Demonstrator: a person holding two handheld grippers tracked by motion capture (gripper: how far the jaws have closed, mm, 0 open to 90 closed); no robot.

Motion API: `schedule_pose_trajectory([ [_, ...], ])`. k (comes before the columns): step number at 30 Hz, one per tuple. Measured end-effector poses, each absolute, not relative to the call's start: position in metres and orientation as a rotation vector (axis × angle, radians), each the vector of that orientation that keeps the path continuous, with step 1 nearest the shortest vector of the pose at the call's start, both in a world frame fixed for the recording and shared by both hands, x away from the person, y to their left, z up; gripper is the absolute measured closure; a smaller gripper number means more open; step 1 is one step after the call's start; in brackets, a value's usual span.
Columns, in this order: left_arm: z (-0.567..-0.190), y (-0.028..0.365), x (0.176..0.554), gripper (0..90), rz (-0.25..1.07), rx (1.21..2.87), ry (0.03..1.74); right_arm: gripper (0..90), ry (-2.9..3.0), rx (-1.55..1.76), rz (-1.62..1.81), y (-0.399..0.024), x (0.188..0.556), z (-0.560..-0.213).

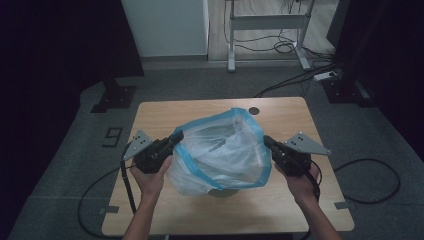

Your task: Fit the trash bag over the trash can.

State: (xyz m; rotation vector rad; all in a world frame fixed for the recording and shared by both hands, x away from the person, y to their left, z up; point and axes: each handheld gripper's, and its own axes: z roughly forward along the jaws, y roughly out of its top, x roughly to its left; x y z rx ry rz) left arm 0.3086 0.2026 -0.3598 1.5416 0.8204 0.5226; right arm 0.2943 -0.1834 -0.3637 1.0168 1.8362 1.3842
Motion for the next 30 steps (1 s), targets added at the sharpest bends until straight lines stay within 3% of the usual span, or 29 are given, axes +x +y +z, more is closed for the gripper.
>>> schedule_pose_trajectory([
  [16, -0.406, 0.227, 0.352, 89.1, 0.398, 1.54, 0.997, 89.1, 1.831, 1.188, 1.295, -0.186, 0.36, -0.405],
  [30, -0.43, 0.231, 0.356, 88.3, 0.317, 1.596, 1.067, 89.1, 1.939, 1.271, 1.349, -0.189, 0.368, -0.441],
])
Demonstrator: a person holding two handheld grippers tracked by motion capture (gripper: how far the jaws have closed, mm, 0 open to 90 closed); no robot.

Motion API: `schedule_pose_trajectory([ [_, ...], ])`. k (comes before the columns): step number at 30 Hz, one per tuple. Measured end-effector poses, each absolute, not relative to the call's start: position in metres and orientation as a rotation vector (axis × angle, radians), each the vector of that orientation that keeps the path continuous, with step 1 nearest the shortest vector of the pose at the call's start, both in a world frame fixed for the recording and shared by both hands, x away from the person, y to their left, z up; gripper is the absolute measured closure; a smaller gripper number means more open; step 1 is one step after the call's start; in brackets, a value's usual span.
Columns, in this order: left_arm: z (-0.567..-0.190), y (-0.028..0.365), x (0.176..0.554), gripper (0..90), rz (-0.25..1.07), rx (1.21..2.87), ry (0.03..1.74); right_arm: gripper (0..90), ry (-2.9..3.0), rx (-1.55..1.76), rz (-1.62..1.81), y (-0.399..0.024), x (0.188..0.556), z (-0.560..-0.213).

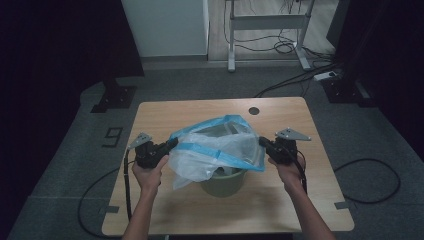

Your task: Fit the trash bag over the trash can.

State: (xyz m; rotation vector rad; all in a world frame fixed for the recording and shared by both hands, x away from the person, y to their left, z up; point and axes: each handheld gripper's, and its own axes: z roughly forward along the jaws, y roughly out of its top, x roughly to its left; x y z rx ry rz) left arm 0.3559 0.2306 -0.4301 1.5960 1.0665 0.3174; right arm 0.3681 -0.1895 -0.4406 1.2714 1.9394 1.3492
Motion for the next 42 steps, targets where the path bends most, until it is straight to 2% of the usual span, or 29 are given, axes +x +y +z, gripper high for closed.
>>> schedule_pose_trajectory([
  [8, -0.432, 0.227, 0.354, 87.9, 0.317, 1.624, 1.053, 88.9, 1.957, 1.284, 1.356, -0.191, 0.369, -0.447],
  [9, -0.431, 0.227, 0.353, 87.9, 0.319, 1.621, 1.05, 86.2, 1.941, 1.281, 1.358, -0.192, 0.368, -0.446],
  [11, -0.43, 0.229, 0.351, 87.8, 0.325, 1.612, 1.041, 71.2, 1.864, 1.284, 1.372, -0.196, 0.364, -0.441],
  [13, -0.428, 0.231, 0.35, 87.7, 0.327, 1.603, 1.038, 64.3, 1.792, 1.287, 1.402, -0.202, 0.358, -0.433],
  [22, -0.422, 0.235, 0.344, 87.0, 0.352, 1.593, 1.029, 53.6, 1.821, 1.114, 1.575, -0.212, 0.313, -0.398],
  [27, -0.417, 0.234, 0.341, 86.8, 0.359, 1.595, 1.024, 46.2, 1.966, 0.998, 1.667, -0.192, 0.292, -0.39],
  [34, -0.414, 0.231, 0.34, 86.6, 0.362, 1.602, 1.021, 39.1, 2.136, 0.85, 1.709, -0.15, 0.283, -0.383],
  [37, -0.414, 0.231, 0.34, 86.5, 0.36, 1.603, 1.022, 41.4, 2.182, 0.796, 1.67, -0.136, 0.283, -0.383],
  [42, -0.413, 0.233, 0.338, 86.2, 0.361, 1.603, 1.018, 72.7, 2.222, 0.678, 1.602, -0.128, 0.276, -0.387],
])
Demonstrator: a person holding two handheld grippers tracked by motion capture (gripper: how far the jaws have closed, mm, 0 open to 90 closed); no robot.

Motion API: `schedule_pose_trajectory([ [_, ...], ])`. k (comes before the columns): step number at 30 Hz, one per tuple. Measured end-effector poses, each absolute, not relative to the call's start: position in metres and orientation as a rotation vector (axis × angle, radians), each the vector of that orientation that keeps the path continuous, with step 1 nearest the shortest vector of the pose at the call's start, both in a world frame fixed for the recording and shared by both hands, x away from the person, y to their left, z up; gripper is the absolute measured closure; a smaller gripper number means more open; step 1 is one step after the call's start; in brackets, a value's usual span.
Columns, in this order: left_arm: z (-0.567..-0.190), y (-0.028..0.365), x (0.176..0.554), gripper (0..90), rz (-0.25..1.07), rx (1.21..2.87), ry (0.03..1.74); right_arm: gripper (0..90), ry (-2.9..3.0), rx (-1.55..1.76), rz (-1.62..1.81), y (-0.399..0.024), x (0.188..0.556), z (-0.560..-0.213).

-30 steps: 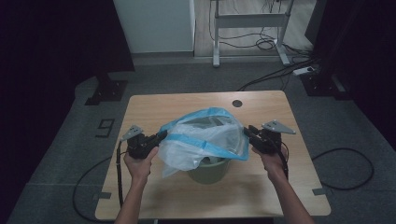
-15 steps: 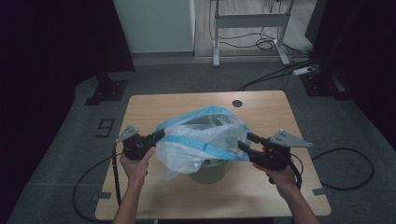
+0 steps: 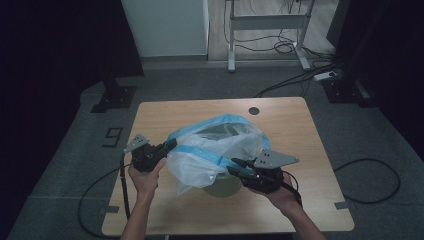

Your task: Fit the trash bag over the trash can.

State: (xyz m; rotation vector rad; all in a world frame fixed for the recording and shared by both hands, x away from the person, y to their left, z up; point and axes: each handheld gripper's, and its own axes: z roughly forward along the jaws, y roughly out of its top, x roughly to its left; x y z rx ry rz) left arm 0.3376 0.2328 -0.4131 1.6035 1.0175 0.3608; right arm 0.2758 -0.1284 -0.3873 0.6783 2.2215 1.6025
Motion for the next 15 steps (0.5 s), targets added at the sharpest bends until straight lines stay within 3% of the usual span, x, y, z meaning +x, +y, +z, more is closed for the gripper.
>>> schedule_pose_trajectory([
  [4, -0.412, 0.235, 0.334, 86.1, 0.358, 1.604, 1.01, 87.2, 2.229, 0.594, 1.605, -0.129, 0.261, -0.39],
  [10, -0.413, 0.234, 0.325, 85.6, 0.343, 1.642, 0.988, 88.0, 2.226, 0.519, 1.657, -0.13, 0.233, -0.406],
  [15, -0.419, 0.236, 0.32, 85.6, 0.327, 1.68, 1.003, 88.0, 2.301, 0.528, 1.585, -0.127, 0.23, -0.435],
])
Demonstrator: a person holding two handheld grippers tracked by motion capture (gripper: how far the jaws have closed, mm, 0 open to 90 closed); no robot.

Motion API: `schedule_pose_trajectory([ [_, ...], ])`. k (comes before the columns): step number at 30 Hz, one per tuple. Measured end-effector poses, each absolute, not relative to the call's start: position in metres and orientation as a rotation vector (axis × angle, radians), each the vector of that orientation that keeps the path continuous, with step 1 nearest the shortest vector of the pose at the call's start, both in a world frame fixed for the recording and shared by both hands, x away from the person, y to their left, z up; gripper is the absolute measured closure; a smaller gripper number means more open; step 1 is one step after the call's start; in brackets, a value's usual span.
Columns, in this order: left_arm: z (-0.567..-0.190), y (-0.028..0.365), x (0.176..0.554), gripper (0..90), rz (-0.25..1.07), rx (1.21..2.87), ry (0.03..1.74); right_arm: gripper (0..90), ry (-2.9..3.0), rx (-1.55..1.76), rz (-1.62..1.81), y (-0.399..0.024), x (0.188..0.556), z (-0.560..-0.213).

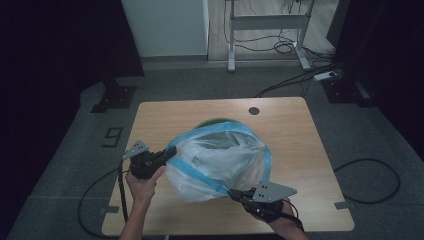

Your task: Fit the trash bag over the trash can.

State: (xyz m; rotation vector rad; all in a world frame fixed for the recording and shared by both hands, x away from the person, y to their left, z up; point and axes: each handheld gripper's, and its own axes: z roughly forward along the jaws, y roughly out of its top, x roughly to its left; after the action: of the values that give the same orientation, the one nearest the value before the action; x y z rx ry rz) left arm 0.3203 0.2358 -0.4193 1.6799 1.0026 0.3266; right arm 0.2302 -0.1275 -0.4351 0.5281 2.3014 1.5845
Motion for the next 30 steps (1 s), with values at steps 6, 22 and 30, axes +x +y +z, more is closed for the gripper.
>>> schedule_pose_trajectory([
  [6, -0.421, 0.239, 0.316, 81.6, 0.327, 1.697, 0.996, 88.0, 2.32, 0.637, 1.532, -0.13, 0.244, -0.457],
  [22, -0.377, 0.237, 0.32, 31.3, 0.378, 1.757, 0.854, 88.0, 2.291, 0.668, 1.564, -0.135, 0.245, -0.451],
  [30, -0.381, 0.227, 0.357, 38.4, 0.336, 1.832, 0.877, 87.8, 2.299, 0.654, 1.566, -0.137, 0.243, -0.453],
])
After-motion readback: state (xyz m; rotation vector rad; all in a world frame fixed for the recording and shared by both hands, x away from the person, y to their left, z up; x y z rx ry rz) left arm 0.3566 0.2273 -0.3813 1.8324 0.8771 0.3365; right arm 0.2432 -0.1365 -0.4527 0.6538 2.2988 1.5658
